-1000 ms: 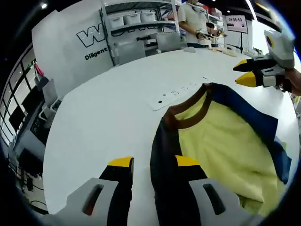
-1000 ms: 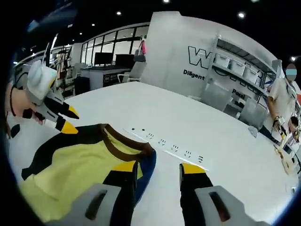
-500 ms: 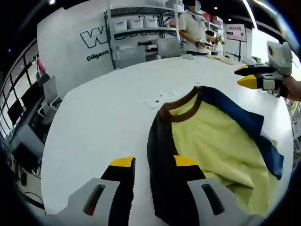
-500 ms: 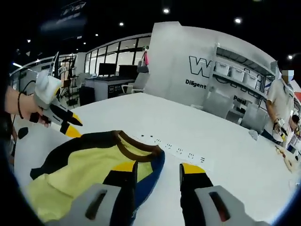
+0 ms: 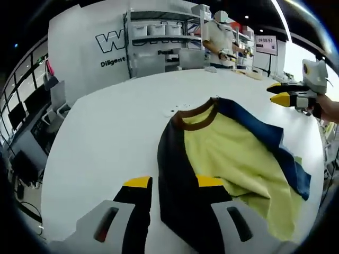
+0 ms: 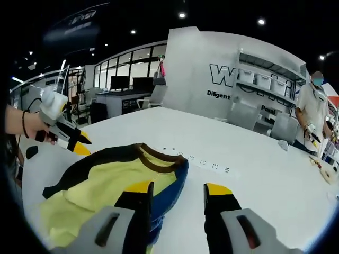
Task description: Fold the garment on the visible template until the final outline fits inside the template.
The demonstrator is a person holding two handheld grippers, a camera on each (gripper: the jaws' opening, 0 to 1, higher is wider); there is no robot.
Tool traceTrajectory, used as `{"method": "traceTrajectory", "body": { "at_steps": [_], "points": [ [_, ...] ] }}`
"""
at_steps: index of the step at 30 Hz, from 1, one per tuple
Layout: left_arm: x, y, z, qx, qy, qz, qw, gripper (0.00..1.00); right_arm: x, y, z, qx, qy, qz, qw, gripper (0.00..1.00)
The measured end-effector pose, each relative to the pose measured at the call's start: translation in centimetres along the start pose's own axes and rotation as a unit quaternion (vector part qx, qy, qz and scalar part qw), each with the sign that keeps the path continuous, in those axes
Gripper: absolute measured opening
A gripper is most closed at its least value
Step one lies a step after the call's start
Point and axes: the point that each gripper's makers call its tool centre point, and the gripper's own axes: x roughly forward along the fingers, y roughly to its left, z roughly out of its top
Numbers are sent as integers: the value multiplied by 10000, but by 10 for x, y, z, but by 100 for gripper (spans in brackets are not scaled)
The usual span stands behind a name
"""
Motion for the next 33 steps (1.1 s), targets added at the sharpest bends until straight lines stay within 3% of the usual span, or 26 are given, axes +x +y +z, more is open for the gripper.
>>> {"method": "traceTrajectory", "body": {
  "at_steps": [7,16,24,33],
  "points": [
    [-11,-7,-10,-98,-33,-2,9999,25,-11,14,-13,-34,56,85,9999,32],
    [-20,-13,-35,-277,46,7,9996,24,-21,23,-30,60,152,185,9997,31],
    [-32,-19,-59,-572,122,107,9982,23,-28,33,-55,149,365,305,9988,30],
    [-31,-20,-78,-744,150,173,9970,22,-32,42,-81,335,560,476,9967,29]
  ]
}}
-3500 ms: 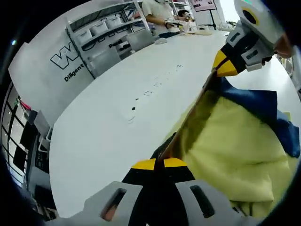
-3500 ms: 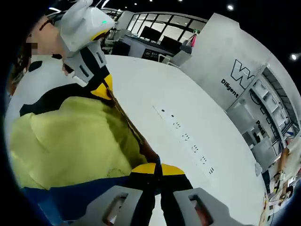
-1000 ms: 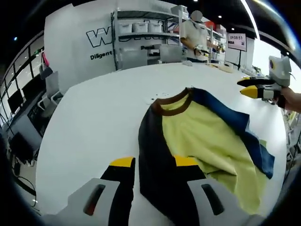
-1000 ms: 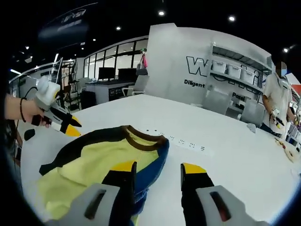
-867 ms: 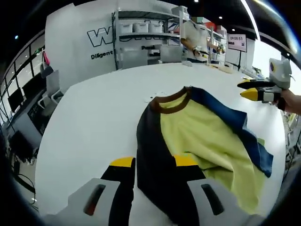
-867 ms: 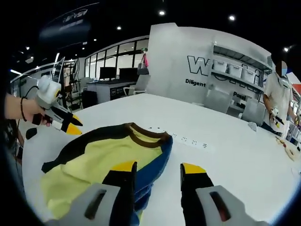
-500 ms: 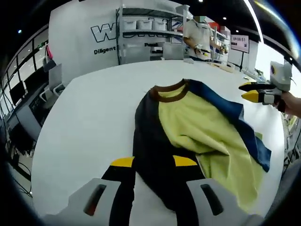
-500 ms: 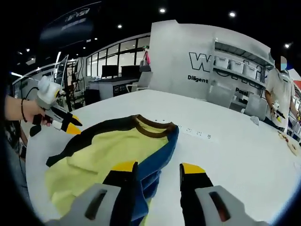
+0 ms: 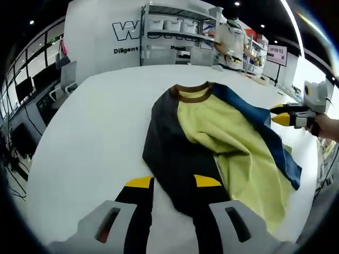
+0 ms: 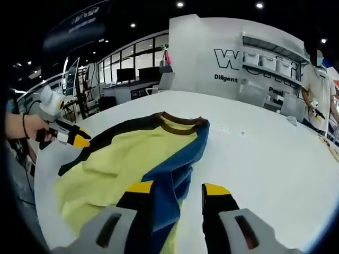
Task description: Fold the garment on the visible template until the final outline fits inside the template.
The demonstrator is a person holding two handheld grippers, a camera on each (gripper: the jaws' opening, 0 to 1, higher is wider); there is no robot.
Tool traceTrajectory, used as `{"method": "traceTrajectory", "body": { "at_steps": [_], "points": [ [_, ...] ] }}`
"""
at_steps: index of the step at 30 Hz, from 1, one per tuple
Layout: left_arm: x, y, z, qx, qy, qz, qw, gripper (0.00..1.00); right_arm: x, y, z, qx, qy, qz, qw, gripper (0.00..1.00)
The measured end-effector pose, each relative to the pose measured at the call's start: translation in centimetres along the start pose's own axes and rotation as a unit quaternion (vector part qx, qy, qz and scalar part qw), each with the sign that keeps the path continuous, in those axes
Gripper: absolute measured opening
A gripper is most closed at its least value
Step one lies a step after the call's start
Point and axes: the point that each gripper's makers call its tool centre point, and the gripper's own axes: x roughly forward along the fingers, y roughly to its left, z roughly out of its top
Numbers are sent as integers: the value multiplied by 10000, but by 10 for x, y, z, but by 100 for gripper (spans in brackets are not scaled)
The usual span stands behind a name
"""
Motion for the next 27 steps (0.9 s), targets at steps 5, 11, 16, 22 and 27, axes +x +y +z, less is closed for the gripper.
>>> {"method": "traceTrajectory", "body": {
  "at_steps": [5,11,16,22,27],
  "points": [
    [-1,-1,-7,-160,-24,12,9999,20,1,4,-8,69,22,147,9999,27],
    [0,-2,-10,-295,-80,8,9995,16,6,11,-13,243,70,441,9987,15],
    [2,1,-12,-330,-95,78,9994,4,6,16,-22,281,280,534,9978,0],
    [1,5,-16,-146,2,173,9997,0,4,17,-19,366,218,558,9975,0],
    [-2,5,-14,-149,-86,144,9997,0,3,16,-18,364,182,598,9974,0]
  ]
}}
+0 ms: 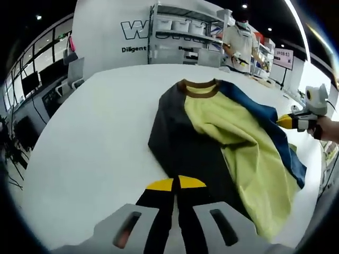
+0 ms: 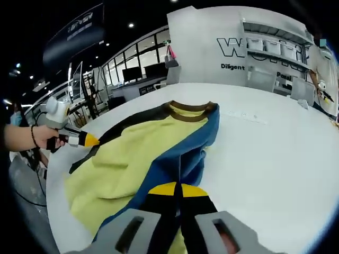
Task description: Fold the garment on the visible template until the final outline fits inside the template.
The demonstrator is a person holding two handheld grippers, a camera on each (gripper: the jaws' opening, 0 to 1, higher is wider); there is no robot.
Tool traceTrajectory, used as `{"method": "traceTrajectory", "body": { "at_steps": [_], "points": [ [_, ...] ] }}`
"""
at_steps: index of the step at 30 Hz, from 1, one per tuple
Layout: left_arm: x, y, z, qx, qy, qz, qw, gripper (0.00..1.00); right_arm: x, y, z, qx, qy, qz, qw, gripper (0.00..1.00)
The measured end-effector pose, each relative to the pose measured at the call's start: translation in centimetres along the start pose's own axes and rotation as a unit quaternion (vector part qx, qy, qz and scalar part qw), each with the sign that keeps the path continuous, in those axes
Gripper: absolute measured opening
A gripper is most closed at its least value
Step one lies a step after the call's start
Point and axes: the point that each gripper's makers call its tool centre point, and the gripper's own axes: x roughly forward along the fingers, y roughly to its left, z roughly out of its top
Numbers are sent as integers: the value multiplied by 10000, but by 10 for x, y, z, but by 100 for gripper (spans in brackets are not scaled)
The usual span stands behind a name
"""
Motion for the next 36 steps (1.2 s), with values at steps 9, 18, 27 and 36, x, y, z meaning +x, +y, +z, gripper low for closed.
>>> {"method": "traceTrajectory", "body": {
  "at_steps": [9,18,27,36],
  "points": [
    [-10,4,8,146,-184,98,9997,0,-2,-1,2,-87,-39,40,9999,0],
    [-26,19,21,175,-327,242,9990,0,-17,-14,11,204,-214,-77,9995,0],
    [-27,41,27,231,-295,413,9984,0,-27,-36,17,221,-268,-281,9990,0],
    [-23,60,27,519,-58,455,9976,0,-33,-67,17,167,-115,-536,9984,0]
  ]
}}
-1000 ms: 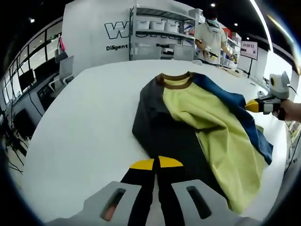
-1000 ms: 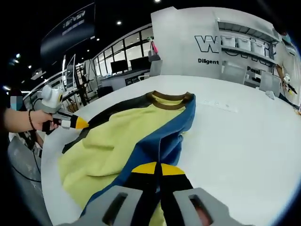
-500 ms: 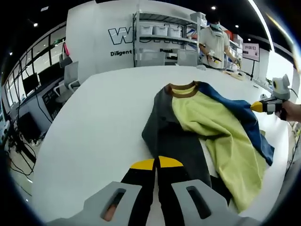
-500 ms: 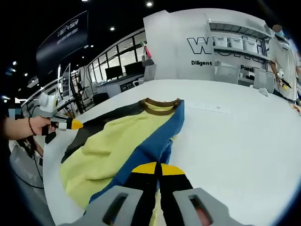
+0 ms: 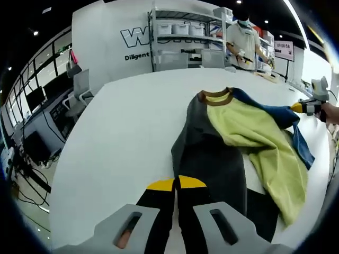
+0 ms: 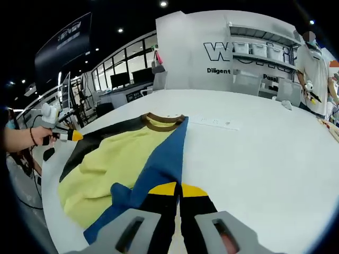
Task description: Fold the garment on the visible template until the final outline fits inside the template.
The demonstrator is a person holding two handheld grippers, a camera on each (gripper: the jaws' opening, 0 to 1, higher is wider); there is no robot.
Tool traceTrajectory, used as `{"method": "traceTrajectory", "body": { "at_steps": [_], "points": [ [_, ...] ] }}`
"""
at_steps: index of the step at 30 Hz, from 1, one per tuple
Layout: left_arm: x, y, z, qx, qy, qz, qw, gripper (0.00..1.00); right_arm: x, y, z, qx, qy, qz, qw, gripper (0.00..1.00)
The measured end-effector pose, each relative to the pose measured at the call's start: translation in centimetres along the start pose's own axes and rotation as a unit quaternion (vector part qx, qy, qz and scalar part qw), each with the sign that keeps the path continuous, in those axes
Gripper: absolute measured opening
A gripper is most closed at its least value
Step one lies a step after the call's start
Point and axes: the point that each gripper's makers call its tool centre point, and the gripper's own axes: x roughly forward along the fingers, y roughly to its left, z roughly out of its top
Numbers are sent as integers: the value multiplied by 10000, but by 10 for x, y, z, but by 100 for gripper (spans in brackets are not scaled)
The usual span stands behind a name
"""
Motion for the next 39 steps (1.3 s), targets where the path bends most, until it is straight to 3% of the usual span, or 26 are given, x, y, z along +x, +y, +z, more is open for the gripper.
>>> {"method": "traceTrajectory", "body": {
  "at_steps": [6,8,11,21,23,25,27,30,33,36,37,39],
  "points": [
    [9,16,0,43,111,-47,9999,0,1,-15,-2,-201,144,-32,9997,0],
    [14,23,0,308,200,-40,9993,0,3,-20,-4,-197,205,-86,9996,0],
    [20,31,0,270,278,-57,9992,0,4,-28,-9,-125,294,-148,9994,0],
    [41,49,-1,762,564,-158,9954,0,13,-57,-22,-426,767,-379,9954,0],
    [48,53,1,781,670,-211,9945,0,14,-64,-24,-371,879,-478,9943,0],
    [51,54,3,1057,725,-239,9915,0,14,-65,-23,-382,907,-491,9939,0],
    [54,54,4,1225,752,-253,9893,0,15,-64,-22,-8,821,-453,9956,0],
    [62,60,2,980,844,-242,9913,0,14,-74,-28,-68,930,-596,9939,0],
    [69,68,2,1081,874,-225,9900,0,14,-81,-29,-76,1020,-646,9927,0],
    [73,72,4,1320,985,-238,9861,0,17,-88,-29,-158,1122,-615,9917,0],
    [73,73,5,1479,1026,-228,9834,0,17,-94,-30,-13,1231,-660,9902,0],
    [74,76,10,2004,1034,-195,9741,0,17,-106,-27,-122,1377,-788,9873,0]
  ]
}}
